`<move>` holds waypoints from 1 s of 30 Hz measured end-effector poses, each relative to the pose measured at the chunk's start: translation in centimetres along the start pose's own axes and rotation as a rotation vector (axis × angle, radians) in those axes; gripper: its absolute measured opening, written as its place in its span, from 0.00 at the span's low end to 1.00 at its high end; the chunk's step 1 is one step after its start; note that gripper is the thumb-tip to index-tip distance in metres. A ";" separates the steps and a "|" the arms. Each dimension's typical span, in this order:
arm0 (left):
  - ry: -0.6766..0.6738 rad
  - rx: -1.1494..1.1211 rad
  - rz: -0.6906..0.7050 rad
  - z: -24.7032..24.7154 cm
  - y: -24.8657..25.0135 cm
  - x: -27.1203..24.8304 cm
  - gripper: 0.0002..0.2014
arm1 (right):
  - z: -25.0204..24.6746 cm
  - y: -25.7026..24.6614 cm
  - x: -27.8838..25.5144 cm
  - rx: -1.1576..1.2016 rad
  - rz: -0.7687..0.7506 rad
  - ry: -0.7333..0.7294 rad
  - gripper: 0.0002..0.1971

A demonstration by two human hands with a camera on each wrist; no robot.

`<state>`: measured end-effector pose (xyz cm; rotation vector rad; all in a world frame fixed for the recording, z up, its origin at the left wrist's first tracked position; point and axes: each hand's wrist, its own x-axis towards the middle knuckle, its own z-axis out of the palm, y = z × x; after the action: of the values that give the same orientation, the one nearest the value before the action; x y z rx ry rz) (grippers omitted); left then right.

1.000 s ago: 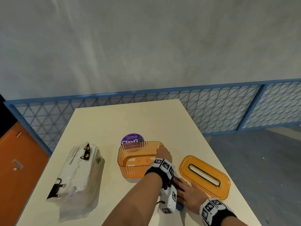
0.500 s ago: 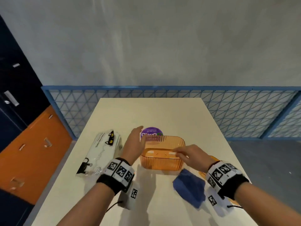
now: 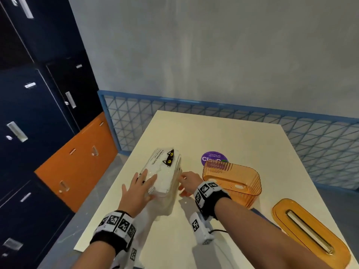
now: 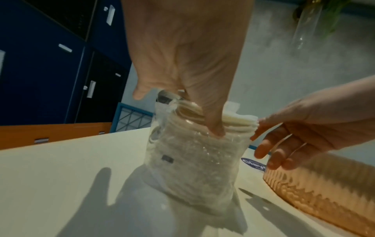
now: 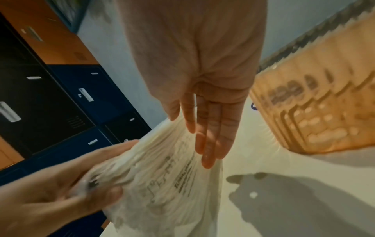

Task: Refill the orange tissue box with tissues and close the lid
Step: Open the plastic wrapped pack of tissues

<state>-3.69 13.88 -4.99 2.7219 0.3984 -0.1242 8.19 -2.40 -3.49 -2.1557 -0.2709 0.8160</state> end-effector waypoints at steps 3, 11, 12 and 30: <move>0.032 -0.164 0.015 0.2 -0.7 0.4 0.24 | 1.2 -0.8 1.0 0.108 0.074 0.023 0.16; 0.288 -0.841 -0.099 -1.4 -0.2 0.7 0.19 | 1.8 -2.0 2.3 0.176 0.180 0.131 0.16; 0.308 -0.893 -0.110 -1.7 0.0 0.8 0.19 | 1.8 -2.1 2.4 0.178 0.179 0.137 0.17; 0.259 -1.806 -0.737 -2.3 -3.2 2.7 0.16 | 2.1 -1.6 3.2 0.185 0.220 0.171 0.20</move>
<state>-2.01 18.31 -4.40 0.7468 0.9293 0.2777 9.41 1.39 -4.75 -2.0865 0.1274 0.7403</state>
